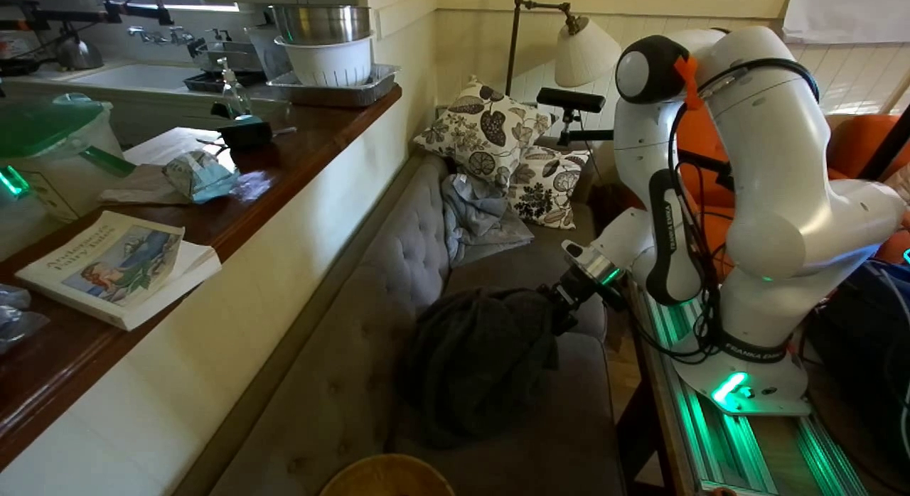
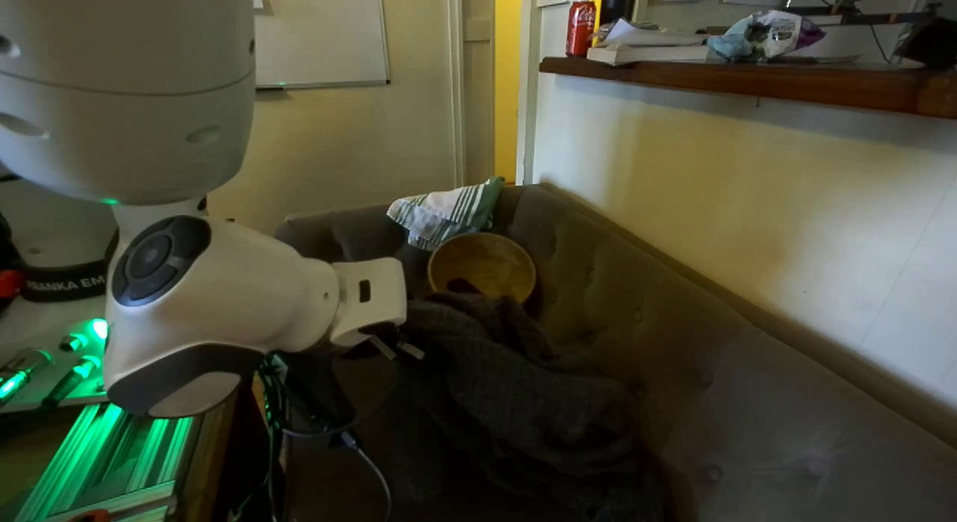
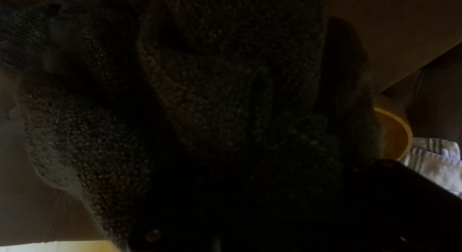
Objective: Push the blanket backwards
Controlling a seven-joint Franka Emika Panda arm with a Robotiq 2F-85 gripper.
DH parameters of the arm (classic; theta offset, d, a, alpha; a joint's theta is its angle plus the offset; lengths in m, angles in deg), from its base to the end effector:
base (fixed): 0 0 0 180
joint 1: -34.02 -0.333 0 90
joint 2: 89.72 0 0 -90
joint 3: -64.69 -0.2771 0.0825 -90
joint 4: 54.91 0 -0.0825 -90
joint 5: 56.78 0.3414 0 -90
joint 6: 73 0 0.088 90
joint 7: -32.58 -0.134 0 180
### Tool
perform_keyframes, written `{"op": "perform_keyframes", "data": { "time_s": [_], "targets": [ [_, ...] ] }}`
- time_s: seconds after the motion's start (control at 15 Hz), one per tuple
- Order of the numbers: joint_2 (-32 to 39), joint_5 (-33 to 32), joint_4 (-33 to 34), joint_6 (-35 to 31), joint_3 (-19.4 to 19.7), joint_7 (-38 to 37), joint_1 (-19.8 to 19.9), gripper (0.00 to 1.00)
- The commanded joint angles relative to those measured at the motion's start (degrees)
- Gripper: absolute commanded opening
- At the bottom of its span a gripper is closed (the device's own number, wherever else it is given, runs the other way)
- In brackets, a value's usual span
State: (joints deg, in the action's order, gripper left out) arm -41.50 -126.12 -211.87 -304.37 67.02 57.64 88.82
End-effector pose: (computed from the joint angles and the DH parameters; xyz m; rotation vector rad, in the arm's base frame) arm 0.2484 -0.1179 0.0703 -2.5924 -0.6219 -1.0340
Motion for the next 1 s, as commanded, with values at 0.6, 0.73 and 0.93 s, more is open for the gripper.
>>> {"op": "perform_keyframes", "data": {
  "time_s": [0.6,0.73,0.93],
  "targets": [
    [-21.2,18.7,-1.7,-4.4,3.7,1.8,-29.7,0.00],
    [-24.9,27.6,-1.8,3.1,3.2,2.5,-38.7,0.00],
    [-32.0,41.7,-1.3,17.1,3.7,3.2,-52.5,0.00]
  ]
}}
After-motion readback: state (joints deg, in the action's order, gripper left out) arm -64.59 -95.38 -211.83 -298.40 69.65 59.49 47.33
